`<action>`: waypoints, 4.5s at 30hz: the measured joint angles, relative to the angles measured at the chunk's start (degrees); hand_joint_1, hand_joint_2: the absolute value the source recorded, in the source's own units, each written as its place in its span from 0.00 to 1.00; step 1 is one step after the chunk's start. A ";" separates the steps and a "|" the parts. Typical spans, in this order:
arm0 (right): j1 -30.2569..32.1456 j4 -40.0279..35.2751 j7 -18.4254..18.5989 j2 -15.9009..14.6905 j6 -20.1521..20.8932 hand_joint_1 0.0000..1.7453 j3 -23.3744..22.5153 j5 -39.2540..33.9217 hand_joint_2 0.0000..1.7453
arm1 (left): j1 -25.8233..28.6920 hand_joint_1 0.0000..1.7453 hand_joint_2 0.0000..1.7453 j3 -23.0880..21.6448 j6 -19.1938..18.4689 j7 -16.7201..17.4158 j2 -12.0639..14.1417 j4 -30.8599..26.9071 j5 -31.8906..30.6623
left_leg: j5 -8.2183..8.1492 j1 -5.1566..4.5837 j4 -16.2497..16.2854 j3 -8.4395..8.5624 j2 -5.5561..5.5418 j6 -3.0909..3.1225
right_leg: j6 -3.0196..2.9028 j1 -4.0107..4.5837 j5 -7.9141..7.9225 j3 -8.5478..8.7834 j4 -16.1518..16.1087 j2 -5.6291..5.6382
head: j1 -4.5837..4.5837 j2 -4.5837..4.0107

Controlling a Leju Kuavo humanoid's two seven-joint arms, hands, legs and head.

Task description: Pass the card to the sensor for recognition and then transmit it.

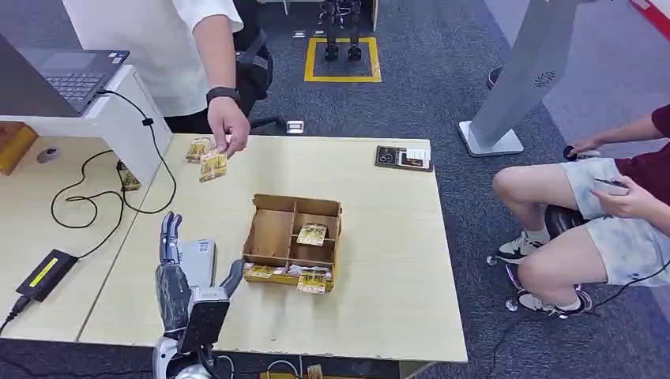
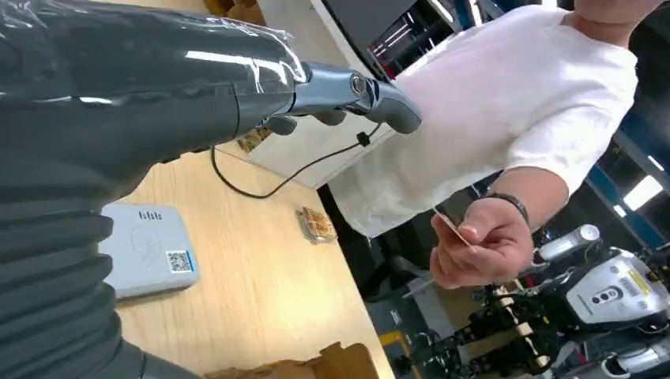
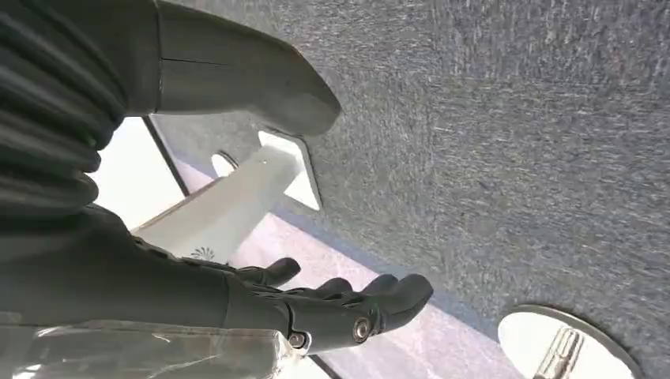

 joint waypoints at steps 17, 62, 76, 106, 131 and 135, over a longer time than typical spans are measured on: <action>-4.15 6.71 0.26 -2.36 -3.94 0.00 -0.22 0.79 1.00 | -3.56 0.00 1.00 2.89 1.03 -1.97 -0.77 2.32 -16.96 | 0.05 -0.01 0.00 0.01 -0.01 0.04 | 0.03 0.00 0.08 0.01 0.00 0.00 | 0.02 0.00; -6.77 19.26 1.79 -8.48 -7.48 0.00 4.72 0.79 1.00 | -8.16 1.00 1.00 23.12 1.20 -9.55 -10.19 4.79 -32.98 | 0.07 -0.04 0.03 0.01 0.11 0.02 | 0.05 -0.04 0.16 -0.16 -0.01 0.18 | 0.00 0.00; -6.55 18.34 1.71 -8.41 -6.82 0.00 5.31 0.79 1.00 | -8.27 1.00 1.00 22.88 1.20 -9.20 -10.19 5.22 -33.24 | 0.07 -0.04 0.03 0.01 0.11 0.02 | 0.05 -0.04 0.16 -0.16 -0.01 0.18 | -0.02 0.00; -6.49 18.45 2.64 -8.33 -6.95 0.00 6.82 0.79 1.00 | -8.93 1.00 1.00 31.76 1.20 -5.29 -10.21 9.38 -41.33 | 0.07 -0.04 0.02 -0.02 0.11 0.02 | 0.05 -0.04 0.16 -0.16 -0.01 0.17 | 0.00 0.00; -6.53 19.37 1.64 -8.57 -6.12 0.00 6.86 0.79 1.00 | -9.90 1.00 1.00 7.63 0.03 31.76 3.89 25.22 -52.98 | 0.07 -0.05 0.02 -0.06 0.11 0.02 | 0.05 -0.05 0.16 -0.17 -0.03 0.16 | 0.00 0.00; -6.53 19.28 1.70 -8.57 -5.84 0.00 6.82 0.79 1.00 | -10.58 1.00 1.00 5.95 -1.00 31.63 4.28 27.41 -52.98 | 0.07 -0.05 0.02 -0.06 0.10 0.02 | 0.06 -0.05 0.16 -0.16 -0.03 0.16 | -0.02 0.00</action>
